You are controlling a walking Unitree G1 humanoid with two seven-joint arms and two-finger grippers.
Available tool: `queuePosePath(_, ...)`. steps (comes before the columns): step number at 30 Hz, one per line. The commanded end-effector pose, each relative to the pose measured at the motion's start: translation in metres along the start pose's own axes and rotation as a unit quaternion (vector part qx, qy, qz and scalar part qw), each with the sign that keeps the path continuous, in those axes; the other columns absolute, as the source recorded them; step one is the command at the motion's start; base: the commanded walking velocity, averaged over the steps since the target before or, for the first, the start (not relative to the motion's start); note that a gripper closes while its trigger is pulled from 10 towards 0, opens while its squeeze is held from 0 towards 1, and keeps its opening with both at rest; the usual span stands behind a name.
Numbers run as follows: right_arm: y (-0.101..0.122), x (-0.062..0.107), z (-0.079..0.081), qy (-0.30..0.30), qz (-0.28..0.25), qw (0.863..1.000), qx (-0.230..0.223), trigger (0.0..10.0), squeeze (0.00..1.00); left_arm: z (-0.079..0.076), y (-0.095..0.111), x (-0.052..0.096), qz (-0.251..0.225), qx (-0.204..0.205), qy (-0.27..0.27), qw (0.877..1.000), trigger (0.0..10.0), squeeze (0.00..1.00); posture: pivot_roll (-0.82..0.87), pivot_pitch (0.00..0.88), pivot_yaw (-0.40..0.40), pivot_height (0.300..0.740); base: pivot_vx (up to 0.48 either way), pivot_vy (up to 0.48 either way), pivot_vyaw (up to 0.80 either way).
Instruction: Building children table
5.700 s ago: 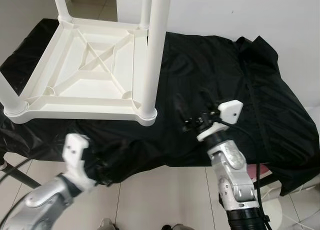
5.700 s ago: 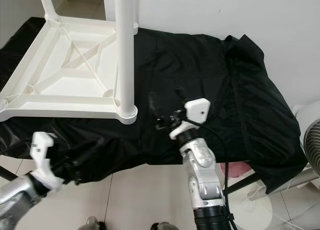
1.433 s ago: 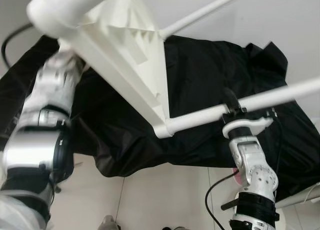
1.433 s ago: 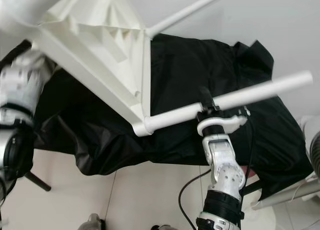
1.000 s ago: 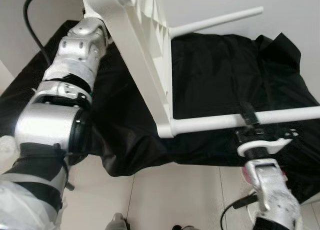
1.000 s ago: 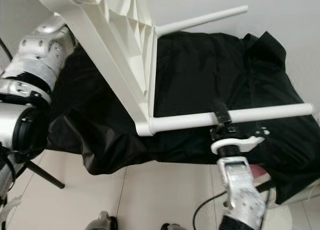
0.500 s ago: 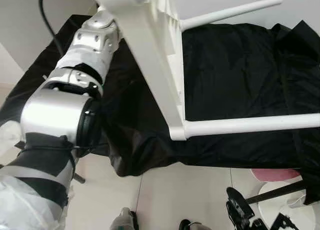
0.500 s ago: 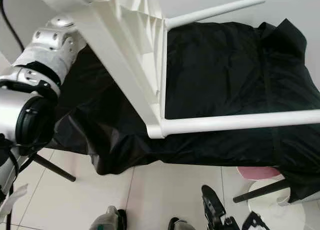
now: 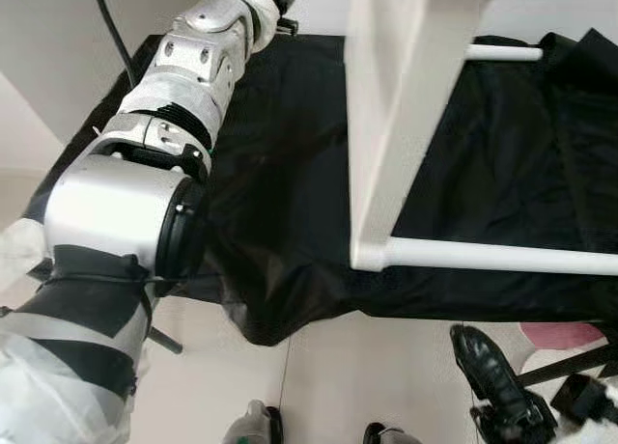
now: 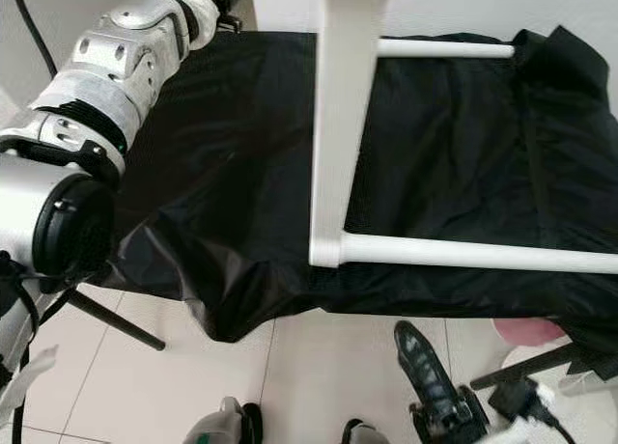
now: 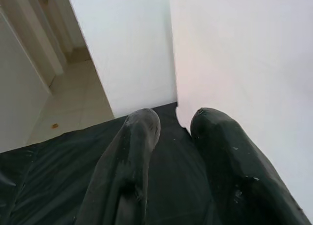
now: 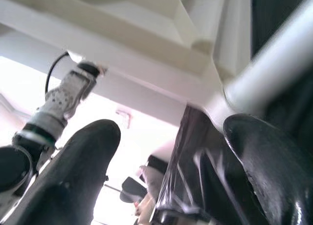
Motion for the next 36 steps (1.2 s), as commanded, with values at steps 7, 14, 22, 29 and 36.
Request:
queuePosePath(7, 0.022, -0.030, 0.014, 0.050, -0.026, 0.997, 0.044, 10.0, 0.00, 0.020, -0.030, 0.011, 0.034, -0.036, -0.005, 0.999, 10.0, 0.00, -0.02, 0.139, 0.087, 0.740, 0.000, 0.000, 0.00)
queuePosePath(14, 0.029, -0.045, 0.019, 0.065, -0.044, 0.995, 0.056, 10.0, 0.00, 0.042, -0.058, 0.025, 0.062, -0.050, 0.007, 0.997, 10.0, 0.00, -0.01, 0.136, 0.076, 0.740, 0.000, 0.000, 0.00)
queuePosePath(22, 0.059, -0.071, -0.004, -0.001, -0.117, 0.989, 0.093, 10.0, 0.00, 0.080, -0.103, 0.063, 0.107, -0.066, 0.033, 0.992, 10.0, 0.00, 0.02, 0.119, 0.035, 0.740, 0.000, 0.000, 0.00)
queuePosePath(29, 0.080, -0.103, -0.031, -0.096, -0.188, 0.971, 0.111, 10.0, 0.00, 0.090, -0.142, 0.096, 0.129, -0.010, 0.088, 0.988, 10.0, 0.00, 0.04, 0.116, 0.003, 0.740, 0.000, 0.000, 0.00)
queuePosePath(36, 0.081, -0.112, -0.037, -0.126, -0.184, 0.965, 0.136, 10.0, 0.00, 0.086, -0.153, 0.107, 0.126, 0.005, 0.102, 0.987, 10.0, 0.00, 0.05, 0.120, -0.011, 0.740, 0.000, 0.000, 0.00)
Point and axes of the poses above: a point about 5 cm out from each wrist's last joint towards the gripper, its own x axis pointing back from the gripper into the wrist, its own y axis along the axis of the wrist's last joint, z = x × y, the point moved 3 cm from there along -x, pointing out of the wrist towards the gripper, and after that the axes turned 4 degrees about -x, right-handed, at the moved point
